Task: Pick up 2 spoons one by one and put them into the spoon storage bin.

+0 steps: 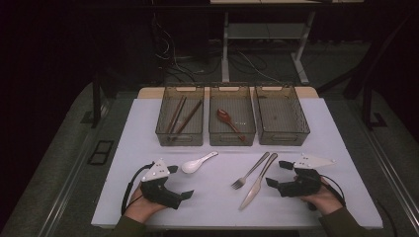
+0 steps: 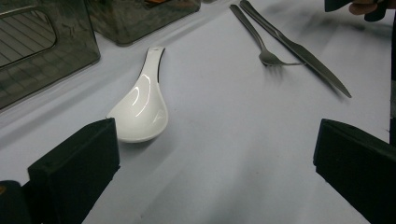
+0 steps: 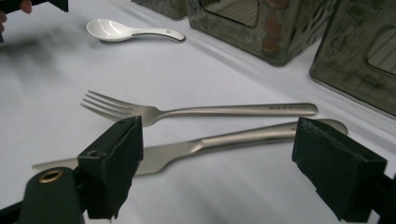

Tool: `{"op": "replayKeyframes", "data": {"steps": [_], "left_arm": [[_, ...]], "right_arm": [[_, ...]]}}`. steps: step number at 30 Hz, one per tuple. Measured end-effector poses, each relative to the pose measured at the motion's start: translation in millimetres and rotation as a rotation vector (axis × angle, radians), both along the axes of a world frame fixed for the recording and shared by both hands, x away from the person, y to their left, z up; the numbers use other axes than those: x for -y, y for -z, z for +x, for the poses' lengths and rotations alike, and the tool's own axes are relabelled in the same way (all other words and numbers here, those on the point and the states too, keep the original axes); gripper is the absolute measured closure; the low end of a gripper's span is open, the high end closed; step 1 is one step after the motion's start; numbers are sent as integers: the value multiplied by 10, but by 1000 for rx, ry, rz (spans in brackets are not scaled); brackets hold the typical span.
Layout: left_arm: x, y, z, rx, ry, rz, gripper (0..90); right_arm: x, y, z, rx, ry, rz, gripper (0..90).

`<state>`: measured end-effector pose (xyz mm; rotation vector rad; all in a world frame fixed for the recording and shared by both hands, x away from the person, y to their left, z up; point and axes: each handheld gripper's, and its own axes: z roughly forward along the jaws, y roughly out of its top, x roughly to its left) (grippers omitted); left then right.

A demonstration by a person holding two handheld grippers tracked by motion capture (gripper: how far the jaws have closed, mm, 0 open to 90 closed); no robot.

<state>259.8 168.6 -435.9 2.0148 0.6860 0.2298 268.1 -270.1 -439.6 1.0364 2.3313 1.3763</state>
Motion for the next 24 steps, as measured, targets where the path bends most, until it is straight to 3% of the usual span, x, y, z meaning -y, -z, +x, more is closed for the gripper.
{"op": "replayKeyframes", "data": {"steps": [7,13,17,24], "left_arm": [[7,-26,10,7,-15,0,0],[8,-86,41,22,-34,32,47],[-21,-158,129,33,-63,40,127],[-45,-274,355,2,-84,11,271]], "right_arm": [[160,48,-73,0,16,8,146],[194,48,-126,3,17,25,146],[179,52,-121,-4,11,25,145],[175,56,-117,-8,8,19,146]]}}
